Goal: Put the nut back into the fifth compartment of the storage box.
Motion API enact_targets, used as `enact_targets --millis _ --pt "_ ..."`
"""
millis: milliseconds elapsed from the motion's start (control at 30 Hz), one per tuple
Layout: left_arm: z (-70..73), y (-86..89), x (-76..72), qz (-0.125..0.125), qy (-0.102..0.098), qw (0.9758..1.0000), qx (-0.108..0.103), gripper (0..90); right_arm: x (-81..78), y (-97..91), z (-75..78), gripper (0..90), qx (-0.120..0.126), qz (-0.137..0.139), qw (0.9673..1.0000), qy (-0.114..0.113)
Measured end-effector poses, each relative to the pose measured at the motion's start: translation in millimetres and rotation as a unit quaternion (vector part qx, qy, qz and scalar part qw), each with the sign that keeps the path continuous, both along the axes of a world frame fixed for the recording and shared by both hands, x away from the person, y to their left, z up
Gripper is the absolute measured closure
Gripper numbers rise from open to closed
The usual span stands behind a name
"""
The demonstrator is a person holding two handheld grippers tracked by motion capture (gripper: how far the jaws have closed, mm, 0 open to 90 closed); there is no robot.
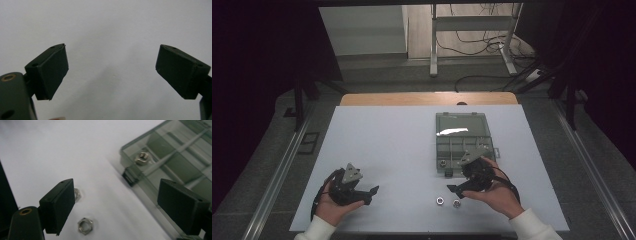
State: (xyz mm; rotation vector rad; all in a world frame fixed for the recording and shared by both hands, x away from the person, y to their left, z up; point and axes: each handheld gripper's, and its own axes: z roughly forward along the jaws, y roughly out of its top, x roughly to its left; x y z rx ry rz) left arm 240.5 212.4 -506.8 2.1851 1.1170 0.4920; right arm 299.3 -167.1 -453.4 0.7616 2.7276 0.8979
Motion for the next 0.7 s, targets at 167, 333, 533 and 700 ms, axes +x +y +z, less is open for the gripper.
enact_targets --millis 167,333,533,700 --pt "-0.4 0.1 0.5 -0.001 0.001 1.0000 0.003 11.5 -7.1 13.1 -3.8 15.0 -0.009 0.022 0.9997 0.005" --pt "-0.7 0.9 0.9 0.000 0.001 1.0000 0.001 11.4 -12.3 22.9 -9.6 15.1 -0.022 0.038 0.9990 0.013" --pt "-0.2 0.6 0.6 -0.002 0.001 1.0000 0.002 11.5 -17.7 32.6 -17.5 15.6 -0.039 0.056 0.9973 0.027" --pt "-0.3 0.2 0.6 -0.002 0.001 1.0000 0.003 11.5 -21.2 42.5 -27.3 17.4 -0.064 0.078 0.9944 0.034"
